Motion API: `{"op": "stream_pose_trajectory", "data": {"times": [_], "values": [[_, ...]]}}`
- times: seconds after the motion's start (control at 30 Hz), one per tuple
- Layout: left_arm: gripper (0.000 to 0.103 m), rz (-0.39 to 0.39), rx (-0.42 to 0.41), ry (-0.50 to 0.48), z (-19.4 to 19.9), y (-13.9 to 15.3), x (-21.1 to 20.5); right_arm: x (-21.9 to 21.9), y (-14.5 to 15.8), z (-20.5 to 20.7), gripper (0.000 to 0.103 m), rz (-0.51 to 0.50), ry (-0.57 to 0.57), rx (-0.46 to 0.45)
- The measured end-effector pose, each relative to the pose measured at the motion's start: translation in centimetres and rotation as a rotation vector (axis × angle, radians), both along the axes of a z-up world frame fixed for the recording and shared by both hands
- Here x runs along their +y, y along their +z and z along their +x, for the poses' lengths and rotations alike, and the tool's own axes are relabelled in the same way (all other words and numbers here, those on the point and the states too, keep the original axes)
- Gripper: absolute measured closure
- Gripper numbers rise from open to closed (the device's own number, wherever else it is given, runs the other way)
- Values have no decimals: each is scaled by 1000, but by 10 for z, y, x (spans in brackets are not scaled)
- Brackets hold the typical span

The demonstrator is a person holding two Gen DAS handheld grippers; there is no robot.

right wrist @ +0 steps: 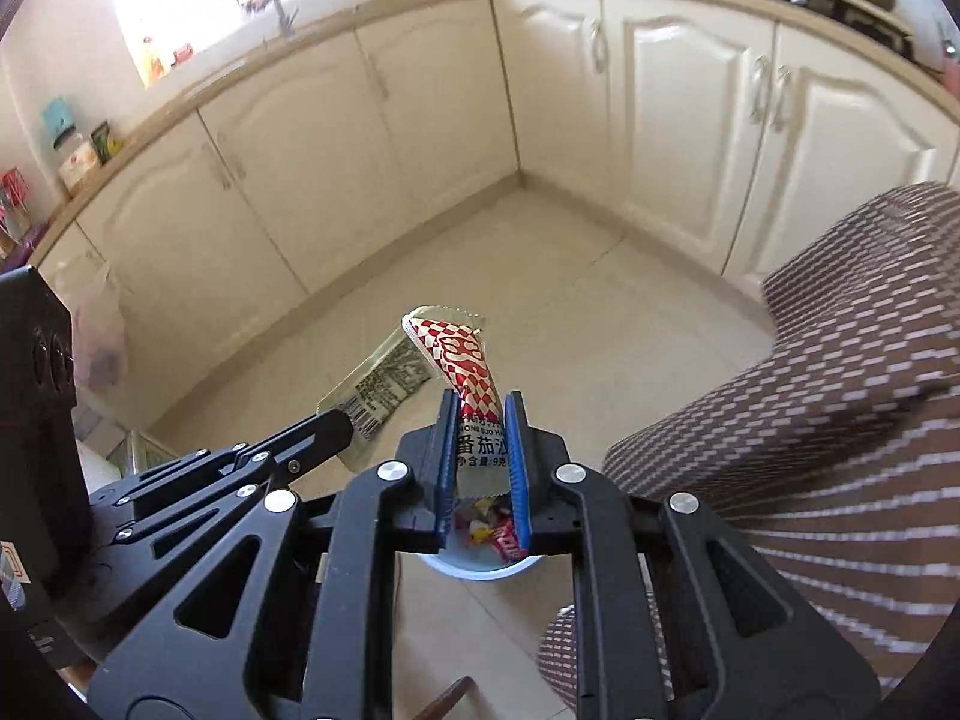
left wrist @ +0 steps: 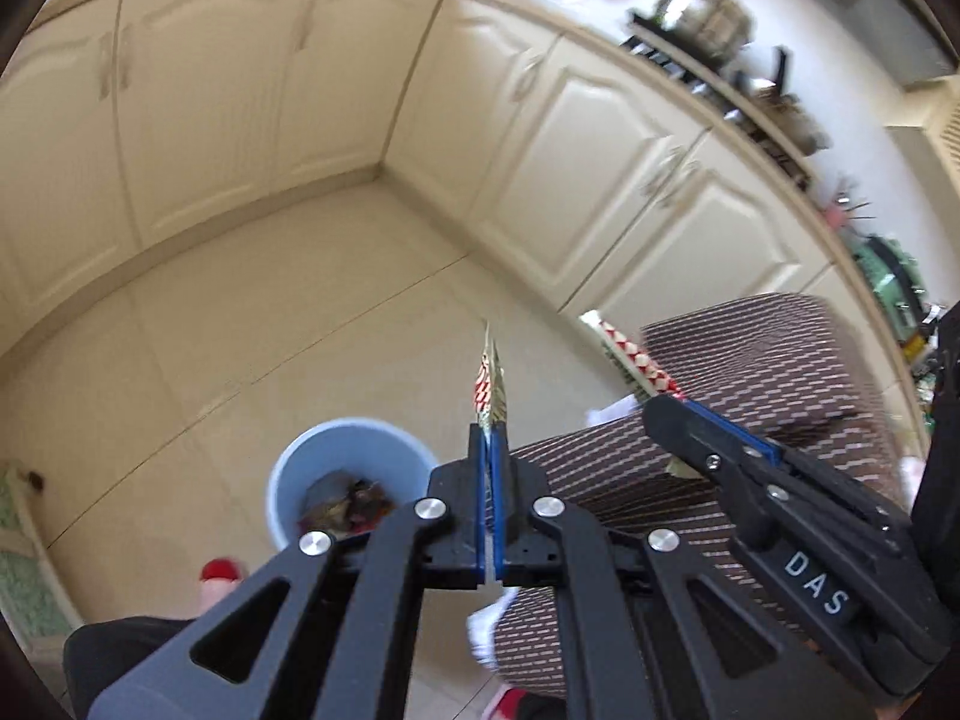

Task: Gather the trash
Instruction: 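Carry the wrapper and sauce packet over the blue bucket, then open both tools over the bucket to drop wrapper and sauce packet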

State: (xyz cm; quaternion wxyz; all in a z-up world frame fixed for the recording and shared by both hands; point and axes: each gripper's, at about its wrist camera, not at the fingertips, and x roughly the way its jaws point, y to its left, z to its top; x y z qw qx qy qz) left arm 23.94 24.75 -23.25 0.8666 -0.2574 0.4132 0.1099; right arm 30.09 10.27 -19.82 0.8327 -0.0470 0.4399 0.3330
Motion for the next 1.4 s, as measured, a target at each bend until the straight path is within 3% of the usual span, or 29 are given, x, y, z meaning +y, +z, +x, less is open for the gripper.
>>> {"op": "stream_pose_trajectory", "data": {"times": [0.2, 0.37, 0.47, 0.53, 0.6, 1.13, 1.4], "values": [[101, -37, 113, 42, 11, -46, 35, 27, -43, 16, 87, -29, 21, 84], [99, -77, 143, 43, 27, -65, 49, 36, -66, 24, 87, -42, 12, 131], [92, -106, 157, 43, 34, -72, 50, 37, -77, 29, 87, -45, 3, 158], [81, -103, 157, 47, 36, -74, 51, 37, -82, 32, 87, -48, 3, 169], [79, -97, 158, 45, 37, -76, 49, 38, -86, 35, 87, -51, 3, 181], [79, -89, 193, 58, 23, -82, 52, 45, -99, 38, 89, -57, 9, 206], [77, -70, 170, 55, 20, -65, 46, 33, -83, 35, 89, -42, -1, 182]]}}
